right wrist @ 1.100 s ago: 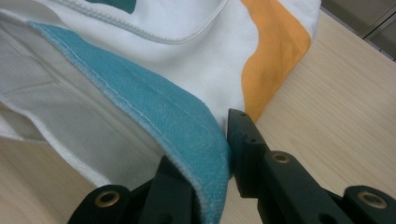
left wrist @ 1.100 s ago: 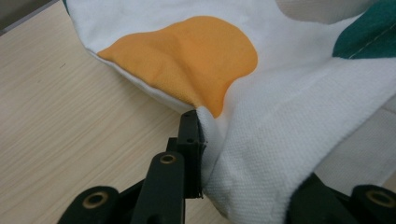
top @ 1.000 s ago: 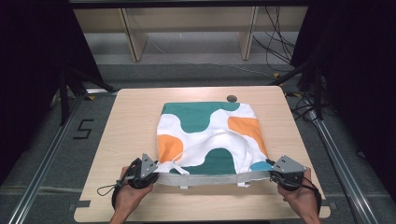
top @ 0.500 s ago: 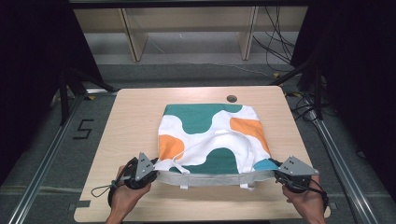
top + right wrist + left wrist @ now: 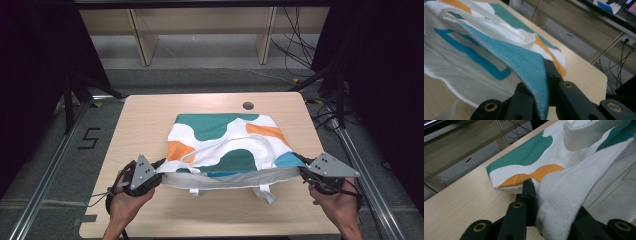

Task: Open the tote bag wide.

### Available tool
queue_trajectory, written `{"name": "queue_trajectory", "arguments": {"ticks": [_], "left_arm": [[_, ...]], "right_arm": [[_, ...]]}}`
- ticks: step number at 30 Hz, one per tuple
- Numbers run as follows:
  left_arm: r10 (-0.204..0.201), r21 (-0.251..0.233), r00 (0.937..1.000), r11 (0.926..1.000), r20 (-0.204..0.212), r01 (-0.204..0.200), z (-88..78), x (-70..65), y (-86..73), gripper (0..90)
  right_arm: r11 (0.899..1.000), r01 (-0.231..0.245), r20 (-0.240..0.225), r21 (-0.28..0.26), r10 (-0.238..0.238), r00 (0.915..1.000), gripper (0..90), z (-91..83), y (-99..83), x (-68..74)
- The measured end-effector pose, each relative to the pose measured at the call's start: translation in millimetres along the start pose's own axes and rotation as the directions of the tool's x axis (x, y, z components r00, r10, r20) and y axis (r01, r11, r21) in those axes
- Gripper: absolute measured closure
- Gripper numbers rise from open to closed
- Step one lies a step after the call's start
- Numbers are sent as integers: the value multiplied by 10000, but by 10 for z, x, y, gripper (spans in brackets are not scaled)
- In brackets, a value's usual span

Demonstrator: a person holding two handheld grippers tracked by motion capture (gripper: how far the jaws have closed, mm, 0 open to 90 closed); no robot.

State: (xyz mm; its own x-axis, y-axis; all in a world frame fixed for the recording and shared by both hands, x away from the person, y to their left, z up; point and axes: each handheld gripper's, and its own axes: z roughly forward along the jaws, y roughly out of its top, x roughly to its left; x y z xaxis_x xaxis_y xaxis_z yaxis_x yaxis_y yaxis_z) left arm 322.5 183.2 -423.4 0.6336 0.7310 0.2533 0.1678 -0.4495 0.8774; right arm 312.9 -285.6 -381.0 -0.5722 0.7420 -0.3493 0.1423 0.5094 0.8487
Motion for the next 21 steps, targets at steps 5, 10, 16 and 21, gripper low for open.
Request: {"name": "queue_trajectory", "arguments": {"ticks": [5,10,16,21], "left_arm": [[297,-980,9983,9946,-506,-345,-147,90,210,786],[-40,-1317,9982,9913,-594,-39,-215,167,332,794],[-294,-1751,9983,9843,-509,201,-313,261,519,798],[-372,-1694,9982,9851,-477,286,-338,385,706,798]], "right_arm": [[9982,593,-79,-51,-593,9982,877,-25,243,-133],[9972,610,-235,-435,-621,9978,879,-79,453,-221],[9951,601,-257,-786,-623,9977,879,-159,659,-316],[9937,628,-171,-926,-646,9978,879,-211,828,-390]]}}
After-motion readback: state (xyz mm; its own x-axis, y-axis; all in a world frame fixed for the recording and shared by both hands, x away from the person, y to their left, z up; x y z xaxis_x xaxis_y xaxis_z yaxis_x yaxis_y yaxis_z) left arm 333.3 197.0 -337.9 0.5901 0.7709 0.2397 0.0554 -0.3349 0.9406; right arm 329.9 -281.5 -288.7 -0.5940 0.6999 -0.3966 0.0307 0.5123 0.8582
